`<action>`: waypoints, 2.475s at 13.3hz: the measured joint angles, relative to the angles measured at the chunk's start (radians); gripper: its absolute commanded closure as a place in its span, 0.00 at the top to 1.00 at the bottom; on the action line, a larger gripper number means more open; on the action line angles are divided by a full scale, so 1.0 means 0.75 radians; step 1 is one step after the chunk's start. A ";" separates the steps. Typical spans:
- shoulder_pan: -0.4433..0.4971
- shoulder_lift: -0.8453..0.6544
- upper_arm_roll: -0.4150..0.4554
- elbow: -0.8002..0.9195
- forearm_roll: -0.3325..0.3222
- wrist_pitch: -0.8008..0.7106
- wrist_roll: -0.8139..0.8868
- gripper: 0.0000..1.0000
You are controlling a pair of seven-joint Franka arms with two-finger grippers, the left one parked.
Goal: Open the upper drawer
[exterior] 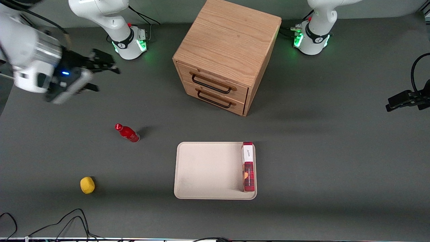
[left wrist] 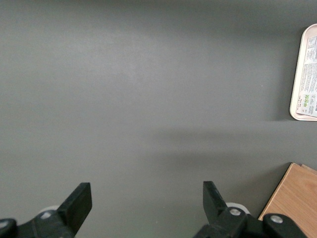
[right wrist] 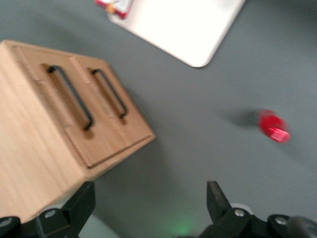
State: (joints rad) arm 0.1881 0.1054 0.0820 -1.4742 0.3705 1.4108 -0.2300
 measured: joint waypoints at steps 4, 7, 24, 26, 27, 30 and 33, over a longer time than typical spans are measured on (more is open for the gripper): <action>0.005 0.193 0.214 0.036 0.047 0.077 -0.008 1.00; 0.008 0.305 0.345 0.037 0.047 0.172 -0.008 1.00; 0.057 0.532 0.514 -0.064 -0.067 0.477 -0.018 1.00; 0.058 0.532 0.526 -0.079 -0.074 0.484 -0.018 1.00; 0.059 0.532 0.530 -0.085 -0.075 0.497 -0.018 1.00; 0.061 0.532 0.548 -0.115 -0.096 0.534 -0.018 1.00; 0.062 0.533 0.548 -0.141 -0.112 0.578 -0.018 1.00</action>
State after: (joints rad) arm 0.2346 0.5053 0.4930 -1.5802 0.2869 1.8442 -0.2432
